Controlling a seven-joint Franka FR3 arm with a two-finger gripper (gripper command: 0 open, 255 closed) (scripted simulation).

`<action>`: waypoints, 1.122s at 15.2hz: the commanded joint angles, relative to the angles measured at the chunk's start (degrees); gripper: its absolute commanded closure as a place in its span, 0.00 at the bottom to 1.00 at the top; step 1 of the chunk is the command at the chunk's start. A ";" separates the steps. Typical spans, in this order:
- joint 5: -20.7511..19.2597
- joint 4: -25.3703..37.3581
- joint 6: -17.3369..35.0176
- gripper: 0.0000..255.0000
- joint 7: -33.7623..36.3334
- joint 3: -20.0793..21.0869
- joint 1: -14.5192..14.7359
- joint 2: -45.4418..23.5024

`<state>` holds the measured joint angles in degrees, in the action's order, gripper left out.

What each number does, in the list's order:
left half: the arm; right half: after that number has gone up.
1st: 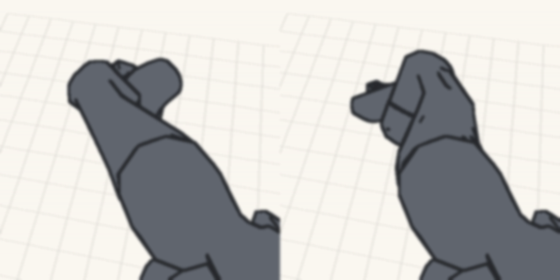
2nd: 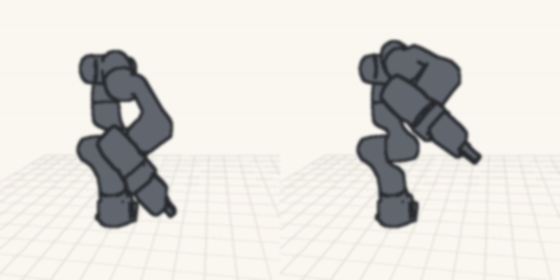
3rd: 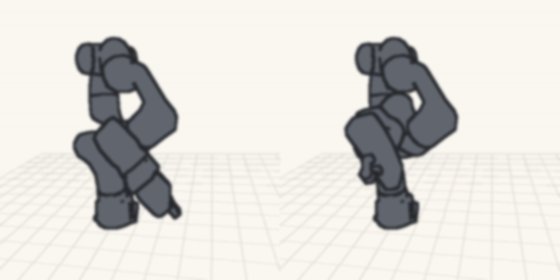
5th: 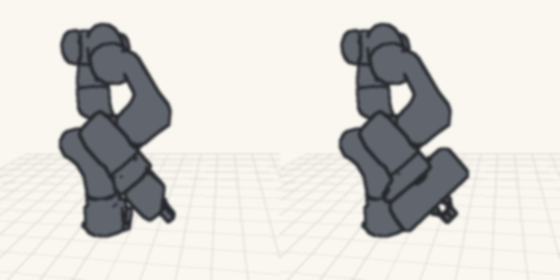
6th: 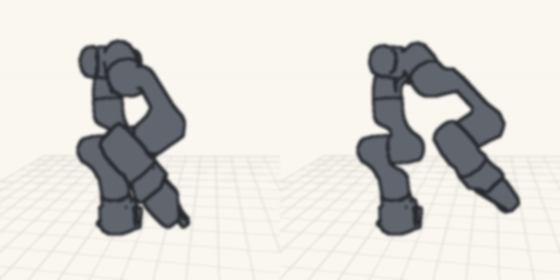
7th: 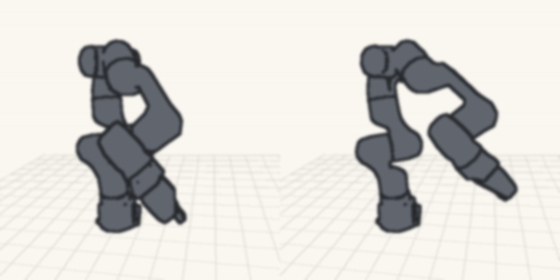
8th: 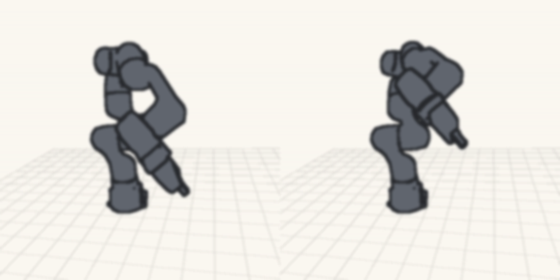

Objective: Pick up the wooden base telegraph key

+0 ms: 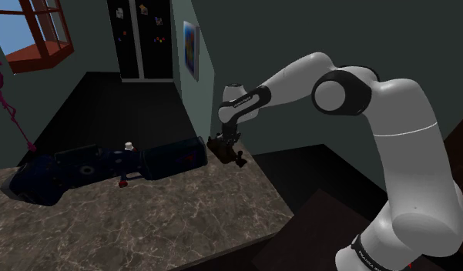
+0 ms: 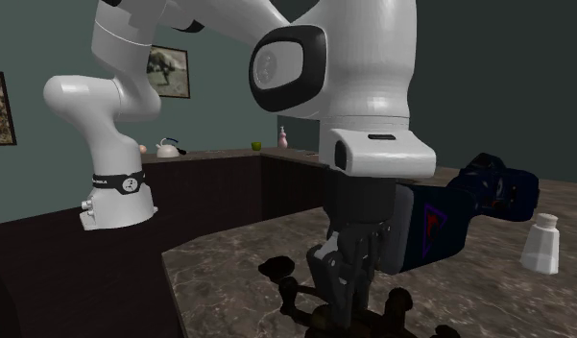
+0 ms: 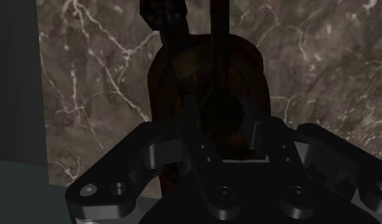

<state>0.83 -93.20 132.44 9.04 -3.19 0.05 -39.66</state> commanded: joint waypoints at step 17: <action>-0.28 0.87 -6.81 1.00 0.06 -0.21 0.21 5.97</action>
<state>0.58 -92.35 126.12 9.08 -3.40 0.22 -34.24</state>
